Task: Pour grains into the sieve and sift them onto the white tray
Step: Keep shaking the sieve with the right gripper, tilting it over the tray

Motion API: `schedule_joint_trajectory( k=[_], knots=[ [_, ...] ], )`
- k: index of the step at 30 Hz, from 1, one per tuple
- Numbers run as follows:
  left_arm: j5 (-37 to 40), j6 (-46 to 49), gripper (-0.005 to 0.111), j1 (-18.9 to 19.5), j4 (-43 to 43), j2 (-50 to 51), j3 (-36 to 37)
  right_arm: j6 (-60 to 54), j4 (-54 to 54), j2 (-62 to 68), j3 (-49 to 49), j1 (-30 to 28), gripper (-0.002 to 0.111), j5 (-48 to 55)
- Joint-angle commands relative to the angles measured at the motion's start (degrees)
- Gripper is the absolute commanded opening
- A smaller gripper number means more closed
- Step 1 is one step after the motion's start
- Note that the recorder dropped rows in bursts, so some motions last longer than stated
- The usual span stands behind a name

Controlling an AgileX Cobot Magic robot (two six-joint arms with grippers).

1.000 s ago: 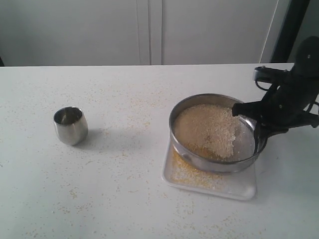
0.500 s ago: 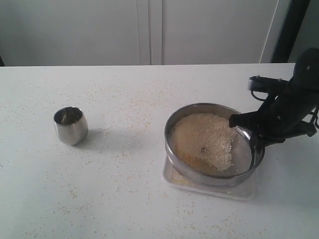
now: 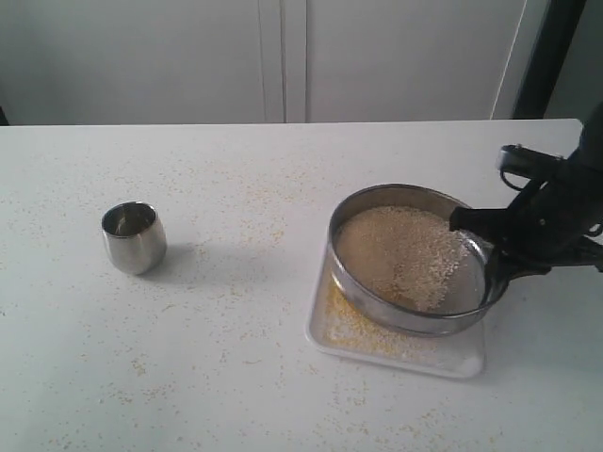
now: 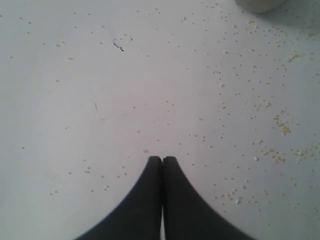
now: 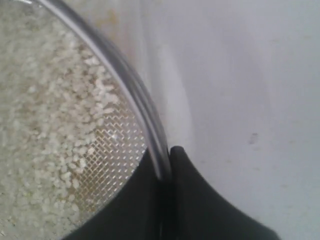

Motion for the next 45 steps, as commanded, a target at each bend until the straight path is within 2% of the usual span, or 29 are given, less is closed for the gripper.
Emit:
schedule_joint_trajectory(
  k=[1, 3, 5, 8, 10, 11, 13, 15, 17, 19, 21, 23, 25, 27, 30, 32, 35, 37, 39, 40, 42, 45],
  knots=[
    [0.67, -0.29, 0.0, 0.11, -0.46, -0.37, 0.3, -2.82, -1.76, -0.77, -0.1, 1.04, 0.0, 0.02],
    [0.67, -0.29, 0.0, 0.11, -0.46, -0.37, 0.3, 7.08, -7.63, -0.77, -0.1, -1.26, 0.0, -0.22],
    [0.67, -0.29, 0.0, 0.11, -0.46, -0.37, 0.3, 10.22, -6.59, -0.77, -0.1, -2.21, 0.0, -0.07],
    [0.67, -0.29, 0.0, 0.11, -0.46, -0.37, 0.3, -2.95, 6.21, -1.3, -0.1, 0.85, 0.0, 0.56],
    [0.67, -0.29, 0.0, 0.11, -0.46, -0.37, 0.3, -9.95, 6.14, -1.79, -0.1, 2.15, 0.0, 0.17],
    [0.67, -0.29, 0.0, 0.11, -0.46, -0.37, 0.3, -7.88, 3.25, -2.06, -0.1, 1.99, 0.0, -0.14],
    [0.67, -0.29, 0.0, 0.11, -0.46, -0.37, 0.3, 2.75, -7.08, -2.18, -0.1, -0.4, 0.0, -0.38],
    [0.67, -0.29, 0.0, 0.11, -0.46, -0.37, 0.3, 12.3, -12.43, -2.18, -0.02, -2.14, 0.0, 0.72],
    [0.67, -0.29, 0.0, 0.11, -0.46, -0.37, 0.3, 10.61, -9.92, -2.18, -0.02, -1.82, 0.0, 0.91],
    [0.67, -0.29, 0.0, 0.11, -0.46, -0.37, 0.3, 4.14, -2.69, -2.65, -0.02, 0.65, 0.0, 0.33],
    [0.67, -0.29, 0.0, 0.11, -0.46, -0.37, 0.3, -1.66, -2.1, -3.24, -0.02, 2.27, 0.0, -0.56],
    [0.67, -0.29, 0.0, 0.11, -0.46, -0.37, 0.3, 1.22, -7.12, -3.63, -0.02, 1.65, 0.0, -1.51],
    [0.67, -0.29, 0.0, 0.11, -0.46, -0.37, 0.3, 9.65, -11.81, -3.66, -0.02, -0.26, 0.0, -1.61],
    [0.67, -0.29, 0.0, 0.11, -0.46, -0.37, 0.3, 13.96, -10.49, -3.76, -0.02, -1.11, 0.0, -1.3],
    [0.67, -0.29, 0.0, 0.11, -0.46, -0.37, 0.3, 2.82, -0.85, -4.15, -0.02, 2.04, 0.0, -1.2],
    [0.67, -0.29, 0.0, 0.11, -0.46, -0.37, 0.3, -4.65, -1.59, -4.54, -0.02, 3.91, 0.0, -2.31],
    [0.67, -0.29, 0.0, 0.11, -0.46, -0.37, 0.3, 7.86, -9.92, -4.54, -0.02, 1.54, 0.0, -4.93],
    [0.67, -0.29, 0.0, 0.11, -0.46, -0.37, 0.3, 14.37, -9.93, -4.01, -0.02, -0.11, 0.0, -4.49],
    [0.67, -0.29, 0.0, 0.11, -0.46, -0.37, 0.3, 8.96, -5.35, -3.91, -0.02, 0.82, 0.0, -3.32],
    [0.67, -0.29, 0.0, 0.11, -0.46, -0.37, 0.3, 2.17, -0.76, -4.18, -0.02, 2.48, 0.0, -2.36],
    [0.67, -0.29, 0.0, 0.11, -0.46, -0.37, 0.3, -5.92, 0.71, -4.74, -0.02, 3.95, 0.0, -1.94],
    [0.67, -0.29, 0.0, 0.11, -0.46, -0.37, 0.3, 1.28, -4.86, -4.81, -0.02, 1.39, 0.0, -2.54]
  ],
)
